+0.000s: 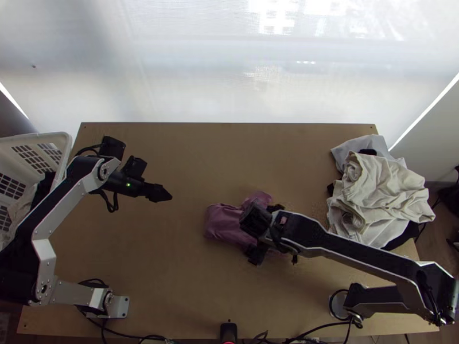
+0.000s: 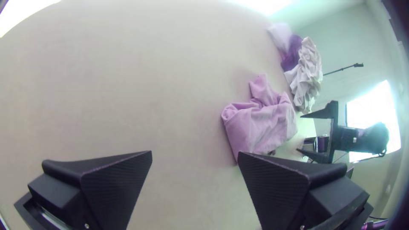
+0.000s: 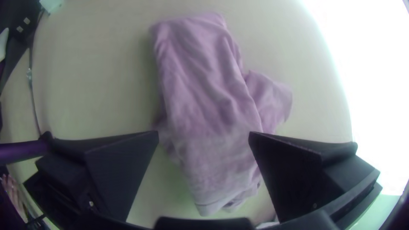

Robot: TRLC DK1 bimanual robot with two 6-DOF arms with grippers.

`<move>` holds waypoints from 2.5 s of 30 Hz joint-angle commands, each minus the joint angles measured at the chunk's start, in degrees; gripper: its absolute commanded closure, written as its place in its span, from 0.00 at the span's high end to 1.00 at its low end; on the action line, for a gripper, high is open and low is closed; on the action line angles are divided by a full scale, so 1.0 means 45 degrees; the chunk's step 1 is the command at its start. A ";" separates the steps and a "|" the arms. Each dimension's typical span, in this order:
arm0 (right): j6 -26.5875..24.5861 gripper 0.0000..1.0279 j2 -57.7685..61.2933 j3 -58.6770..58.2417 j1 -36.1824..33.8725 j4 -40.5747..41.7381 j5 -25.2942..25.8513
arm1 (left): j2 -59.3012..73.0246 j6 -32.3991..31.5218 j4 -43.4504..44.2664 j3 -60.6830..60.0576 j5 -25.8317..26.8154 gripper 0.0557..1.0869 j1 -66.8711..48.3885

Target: Fold the t-shirt

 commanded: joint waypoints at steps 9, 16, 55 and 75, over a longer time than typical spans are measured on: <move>0.0642 0.95 0.2826 0.0707 0.3059 0.2023 0.3142 | -0.2947 0.0397 -0.0275 -0.1015 -0.0065 0.95 0.2389; 0.0876 0.95 0.3783 0.1020 0.3586 0.2257 0.4040 | -0.3377 0.0611 -0.0177 -0.1152 -0.0143 0.95 0.2643; -0.1780 0.95 0.5951 0.0590 0.2649 0.6046 0.7654 | -0.4236 0.1959 0.0409 -0.2109 -0.0456 0.95 0.4069; -0.3890 0.03 0.5248 -0.0621 0.1965 0.8800 0.7829 | -0.4158 0.2272 0.0448 -0.1699 -0.0475 0.95 0.4850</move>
